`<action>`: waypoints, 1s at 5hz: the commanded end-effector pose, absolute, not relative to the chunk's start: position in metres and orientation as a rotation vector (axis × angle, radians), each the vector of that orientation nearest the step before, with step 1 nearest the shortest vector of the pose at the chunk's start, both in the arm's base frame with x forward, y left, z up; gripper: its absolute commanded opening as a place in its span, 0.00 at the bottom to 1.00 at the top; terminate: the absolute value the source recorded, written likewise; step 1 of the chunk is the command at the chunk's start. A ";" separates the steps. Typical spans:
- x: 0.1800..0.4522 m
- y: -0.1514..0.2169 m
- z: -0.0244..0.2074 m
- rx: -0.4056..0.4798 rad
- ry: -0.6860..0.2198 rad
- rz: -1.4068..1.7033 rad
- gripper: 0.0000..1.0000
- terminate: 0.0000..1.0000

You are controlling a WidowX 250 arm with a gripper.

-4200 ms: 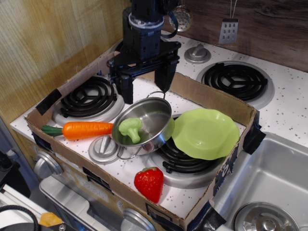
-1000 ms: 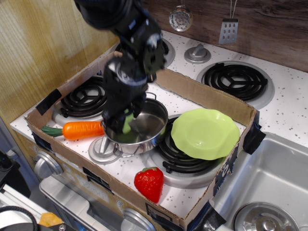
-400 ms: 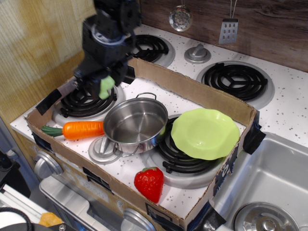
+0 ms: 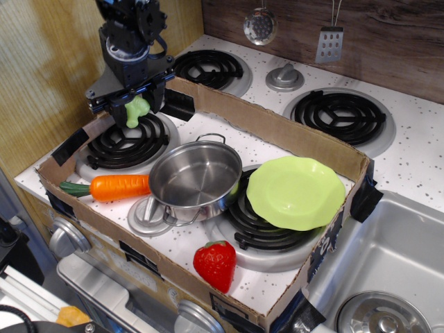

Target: Take broccoli out of pan

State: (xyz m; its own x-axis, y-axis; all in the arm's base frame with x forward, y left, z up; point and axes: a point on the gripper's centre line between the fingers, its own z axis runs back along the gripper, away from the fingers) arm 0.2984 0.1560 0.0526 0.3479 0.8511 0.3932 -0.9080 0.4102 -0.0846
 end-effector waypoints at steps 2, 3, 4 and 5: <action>0.324 0.154 0.049 0.085 -0.488 1.118 0.00 0.00; 0.325 0.154 0.049 0.083 -0.510 1.079 1.00 0.00; 0.323 0.155 0.058 0.100 -0.493 1.050 1.00 0.00; 0.324 0.155 0.068 0.133 -0.507 1.042 1.00 0.00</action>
State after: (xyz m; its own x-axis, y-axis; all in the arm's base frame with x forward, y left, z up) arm 0.3135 0.1583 0.0425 0.4339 0.8044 0.4058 -0.8612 0.5027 -0.0756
